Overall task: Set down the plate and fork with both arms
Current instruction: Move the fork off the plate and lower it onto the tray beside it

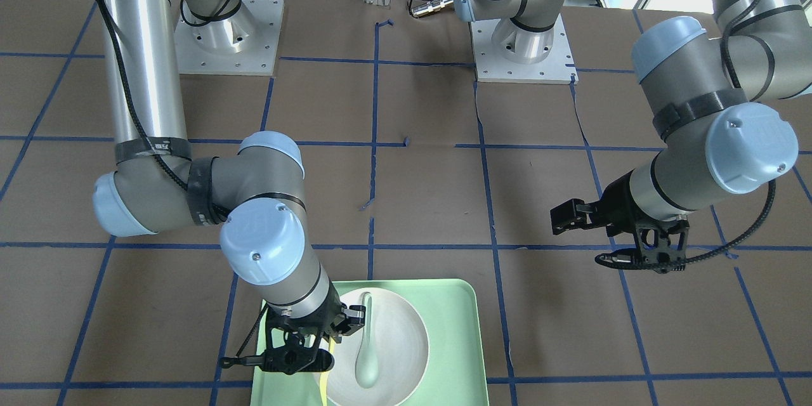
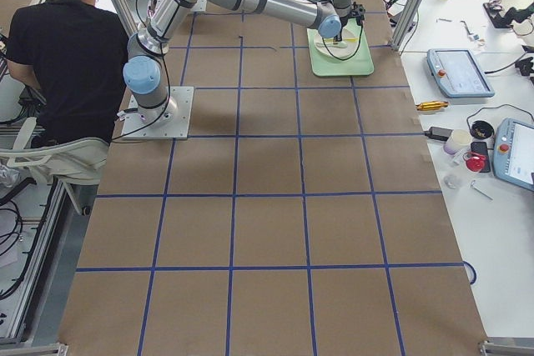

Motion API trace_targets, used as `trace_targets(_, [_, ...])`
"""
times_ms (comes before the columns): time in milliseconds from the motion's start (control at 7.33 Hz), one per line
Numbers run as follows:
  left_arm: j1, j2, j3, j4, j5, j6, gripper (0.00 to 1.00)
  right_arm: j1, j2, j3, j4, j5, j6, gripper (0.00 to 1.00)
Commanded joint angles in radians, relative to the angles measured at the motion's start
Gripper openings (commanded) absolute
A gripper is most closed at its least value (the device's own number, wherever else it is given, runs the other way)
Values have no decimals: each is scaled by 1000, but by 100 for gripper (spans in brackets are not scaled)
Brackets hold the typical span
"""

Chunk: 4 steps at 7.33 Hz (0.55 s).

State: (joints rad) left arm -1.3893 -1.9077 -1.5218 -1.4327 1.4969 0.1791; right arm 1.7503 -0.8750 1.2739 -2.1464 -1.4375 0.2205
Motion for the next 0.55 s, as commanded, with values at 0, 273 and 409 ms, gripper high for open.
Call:
trace_targets(0, [-2, 7, -1, 0, -3, -1, 100, -98, -9, 19, 17, 3, -123, 0])
trace_targets(273, [-4, 15, -3, -2, -4, -3, 100, -98, 39, 30, 14, 149, -150, 0])
trace_targets(409, [-4, 18, -3, -2, -4, -3, 100, -98, 50, 31, 14, 153, -153, 0])
